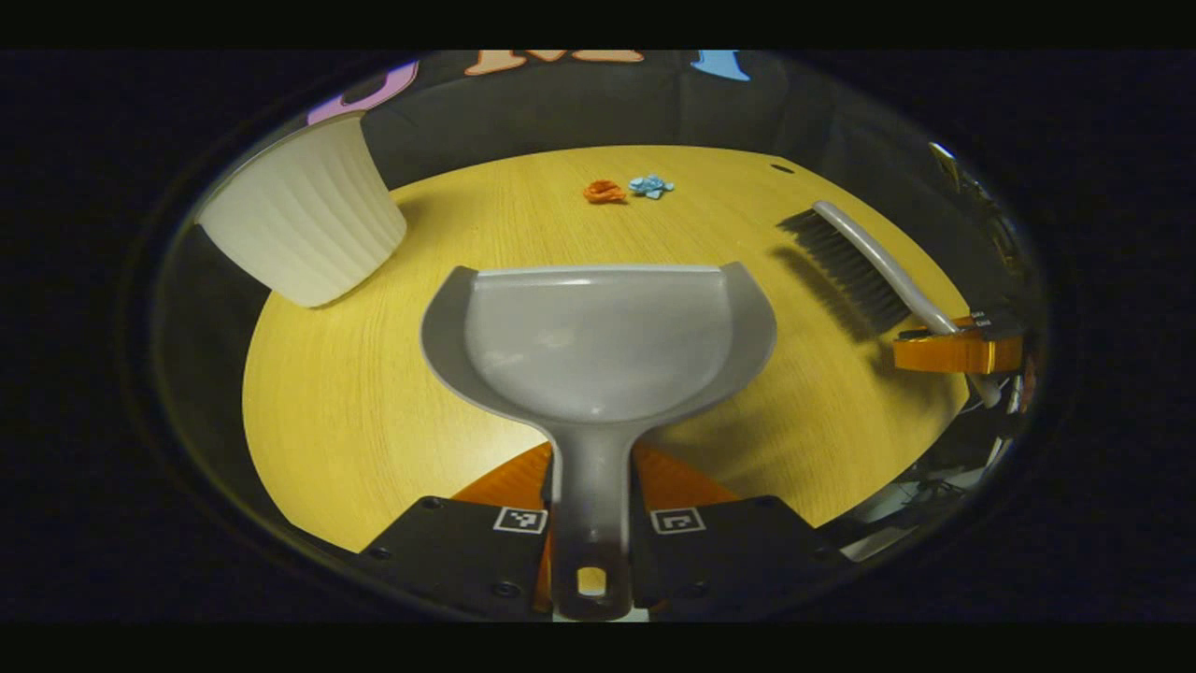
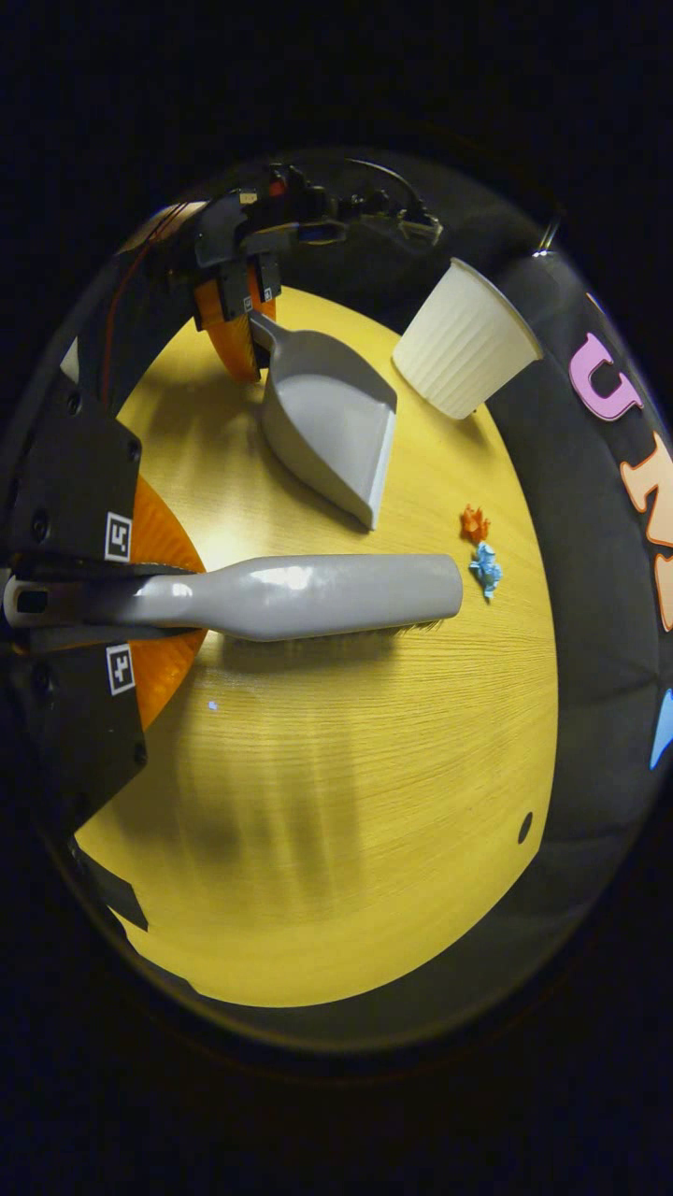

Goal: Pick up the small broom and dustpan from the desktop, sweep the trash into the dustpan with the broom, and then empty the trash into the garbage bin.

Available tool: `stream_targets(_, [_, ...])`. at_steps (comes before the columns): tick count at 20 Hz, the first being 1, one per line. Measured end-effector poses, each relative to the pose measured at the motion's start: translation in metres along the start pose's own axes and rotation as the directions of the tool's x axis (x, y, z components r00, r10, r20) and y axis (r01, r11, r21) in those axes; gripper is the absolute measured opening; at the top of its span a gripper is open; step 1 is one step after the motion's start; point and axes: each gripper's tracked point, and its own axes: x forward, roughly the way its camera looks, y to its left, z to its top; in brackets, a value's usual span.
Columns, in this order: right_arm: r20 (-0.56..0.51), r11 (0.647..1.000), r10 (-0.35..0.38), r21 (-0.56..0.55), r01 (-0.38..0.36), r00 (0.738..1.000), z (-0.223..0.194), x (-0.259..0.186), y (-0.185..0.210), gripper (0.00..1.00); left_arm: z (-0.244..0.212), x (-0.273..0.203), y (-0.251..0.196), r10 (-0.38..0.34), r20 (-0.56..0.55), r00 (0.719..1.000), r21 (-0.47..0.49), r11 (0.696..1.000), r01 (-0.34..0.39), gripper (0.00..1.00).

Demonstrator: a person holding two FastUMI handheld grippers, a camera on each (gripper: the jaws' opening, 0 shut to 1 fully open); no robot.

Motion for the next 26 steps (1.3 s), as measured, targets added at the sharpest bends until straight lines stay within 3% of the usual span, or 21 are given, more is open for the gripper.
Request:
stream_targets(7, [0.104,0.992,-0.093,-0.070,0.101,0.990,0.093,-0.037,-0.021,0.16,0.038,-0.011,0.046,-0.022,0.029,0.999,0.165,0.986,0.017,0.26])
stream_targets(10, [0.096,0.980,-0.131,-0.135,0.143,0.987,0.134,-0.018,-0.031,0.16,0.054,-0.005,0.059,0.016,0.020,1.000,0.200,0.980,-0.020,0.25])
stream_targets(14, [0.044,0.949,-0.151,-0.272,0.157,0.988,0.195,0.045,-0.040,0.16,0.062,0.014,0.057,-0.001,-0.037,0.999,0.184,0.983,0.008,0.26])
stream_targets(17, [-0.001,0.906,-0.151,-0.401,0.138,0.989,0.229,0.093,-0.039,0.16,0.072,0.026,0.053,0.015,-0.060,0.998,0.183,0.983,-0.004,0.26])
stream_targets(20, [-0.017,0.831,-0.176,-0.539,0.139,0.984,0.259,0.124,-0.042,0.16,0.075,0.037,0.048,-0.001,-0.102,0.995,0.177,0.984,0.019,0.26])
stream_targets(24, [-0.052,0.747,-0.162,-0.659,0.088,0.985,0.271,0.152,-0.033,0.16,0.066,0.049,0.047,0.041,-0.159,0.986,0.191,0.982,-0.010,0.26])
stream_targets(26, [-0.054,0.672,-0.146,-0.738,0.059,0.988,0.264,0.161,-0.022,0.16,0.063,0.051,0.044,0.048,-0.169,0.984,0.190,0.982,-0.016,0.26])
